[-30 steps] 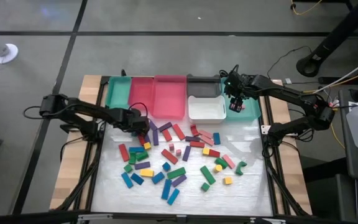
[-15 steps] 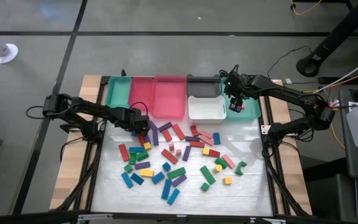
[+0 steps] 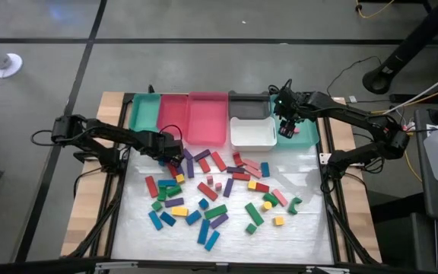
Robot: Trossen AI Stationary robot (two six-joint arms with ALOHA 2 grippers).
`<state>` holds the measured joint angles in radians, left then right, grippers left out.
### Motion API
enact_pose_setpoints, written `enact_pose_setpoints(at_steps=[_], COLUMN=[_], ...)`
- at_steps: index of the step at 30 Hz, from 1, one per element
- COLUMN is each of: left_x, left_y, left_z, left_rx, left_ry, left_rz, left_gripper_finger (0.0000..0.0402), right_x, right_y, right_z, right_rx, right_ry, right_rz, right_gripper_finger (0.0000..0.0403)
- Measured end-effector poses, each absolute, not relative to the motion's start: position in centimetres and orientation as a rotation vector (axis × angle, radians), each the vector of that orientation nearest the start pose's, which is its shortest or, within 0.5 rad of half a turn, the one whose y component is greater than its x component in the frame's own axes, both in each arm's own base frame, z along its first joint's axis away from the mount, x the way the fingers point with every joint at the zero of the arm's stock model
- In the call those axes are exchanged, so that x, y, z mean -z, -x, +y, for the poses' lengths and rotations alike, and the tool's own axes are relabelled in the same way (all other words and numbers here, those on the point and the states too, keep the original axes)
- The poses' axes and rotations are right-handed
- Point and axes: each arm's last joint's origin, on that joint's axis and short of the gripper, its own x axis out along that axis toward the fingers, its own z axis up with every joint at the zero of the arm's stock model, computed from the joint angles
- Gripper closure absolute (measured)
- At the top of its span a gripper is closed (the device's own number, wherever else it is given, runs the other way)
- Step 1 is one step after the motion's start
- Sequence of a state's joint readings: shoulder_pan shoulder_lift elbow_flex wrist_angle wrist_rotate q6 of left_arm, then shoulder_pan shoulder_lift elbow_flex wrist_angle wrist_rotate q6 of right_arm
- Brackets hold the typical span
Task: Sort blocks
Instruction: Put the blue block into the left pink bin
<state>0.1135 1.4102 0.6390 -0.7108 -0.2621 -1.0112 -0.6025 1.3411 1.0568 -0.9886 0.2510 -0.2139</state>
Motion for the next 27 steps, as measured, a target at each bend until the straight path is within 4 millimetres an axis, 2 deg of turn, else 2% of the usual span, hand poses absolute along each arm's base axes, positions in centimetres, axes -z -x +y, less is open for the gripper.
enact_pose_setpoints(at_steps=[8,18,22,27], left_x=[-16.1,-19.8,-21.3,-22.1], left_y=[-19.5,-18.3,-18.0,-17.6], left_z=[2.6,2.5,2.9,4.0], left_rx=[-0.876,-0.772,-0.818,-0.992], left_ry=[0.792,0.847,0.772,0.632], left_rz=[1.149,0.907,0.738,0.581], left_gripper_finger=[0.0308,0.0307,0.0308,0.0302], right_x=[-25.8,-25.8,-25.8,-25.8], right_y=[-19.4,-19.4,-19.4,-19.5], right_z=[-14.2,-14.2,-14.2,-14.3], right_rx=[0.589,0.589,0.59,0.592], right_ry=[-0.055,-0.055,-0.055,-0.053], right_rz=[1.354,1.351,1.349,1.334], right_gripper_finger=[0.0166,0.0166,0.0166,0.0166])
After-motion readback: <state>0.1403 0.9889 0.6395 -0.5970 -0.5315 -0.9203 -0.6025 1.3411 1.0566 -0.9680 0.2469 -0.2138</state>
